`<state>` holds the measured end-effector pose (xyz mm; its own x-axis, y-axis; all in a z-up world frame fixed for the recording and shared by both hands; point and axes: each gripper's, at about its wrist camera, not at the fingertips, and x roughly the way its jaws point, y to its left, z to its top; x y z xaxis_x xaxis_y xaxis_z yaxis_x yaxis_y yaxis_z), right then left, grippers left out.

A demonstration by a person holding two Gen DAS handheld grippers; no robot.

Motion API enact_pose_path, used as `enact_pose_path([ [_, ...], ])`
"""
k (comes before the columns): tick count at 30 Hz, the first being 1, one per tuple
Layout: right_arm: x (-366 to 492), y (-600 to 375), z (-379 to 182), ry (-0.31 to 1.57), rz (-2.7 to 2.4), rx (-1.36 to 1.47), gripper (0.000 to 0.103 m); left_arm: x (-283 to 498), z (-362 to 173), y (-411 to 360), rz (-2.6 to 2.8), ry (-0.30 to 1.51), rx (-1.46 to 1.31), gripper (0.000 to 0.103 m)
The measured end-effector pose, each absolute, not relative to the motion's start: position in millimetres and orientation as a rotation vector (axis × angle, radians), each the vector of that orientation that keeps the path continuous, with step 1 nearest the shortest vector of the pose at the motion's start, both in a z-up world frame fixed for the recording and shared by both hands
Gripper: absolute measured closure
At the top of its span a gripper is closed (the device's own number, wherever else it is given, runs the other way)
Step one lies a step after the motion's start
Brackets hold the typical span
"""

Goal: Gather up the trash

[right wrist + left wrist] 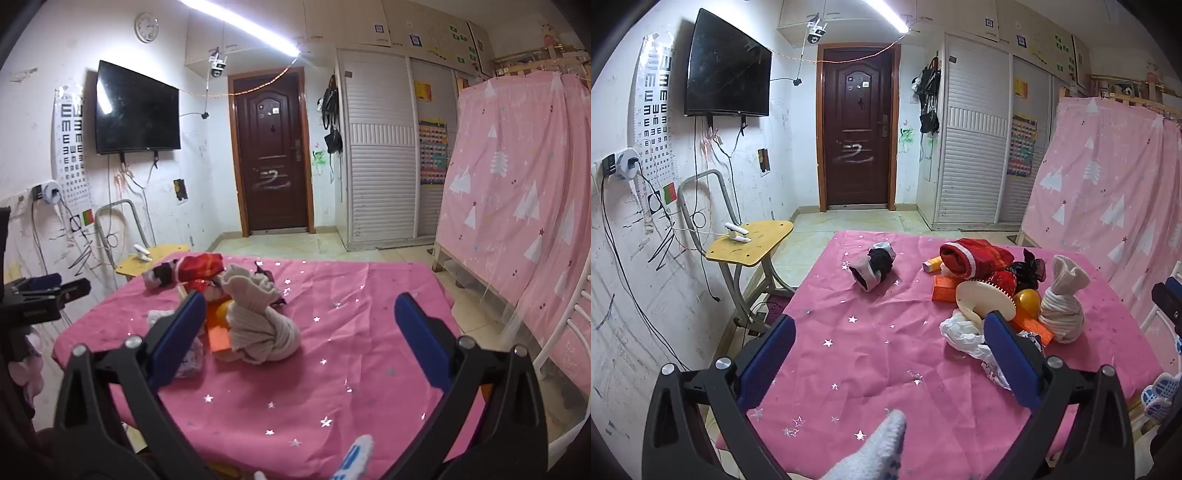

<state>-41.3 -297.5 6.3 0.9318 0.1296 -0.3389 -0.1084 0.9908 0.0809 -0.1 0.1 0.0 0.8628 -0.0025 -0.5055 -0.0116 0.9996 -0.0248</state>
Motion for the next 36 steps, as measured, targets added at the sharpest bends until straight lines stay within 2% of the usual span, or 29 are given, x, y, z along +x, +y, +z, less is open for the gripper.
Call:
enact_pose_path([
  [36, -41.8, -295.7, 5.9, 0.344, 0.123, 0.062, 0.005, -1.8, 2.4, -5.2, 0.002, 0.529, -0.02, 0.009],
])
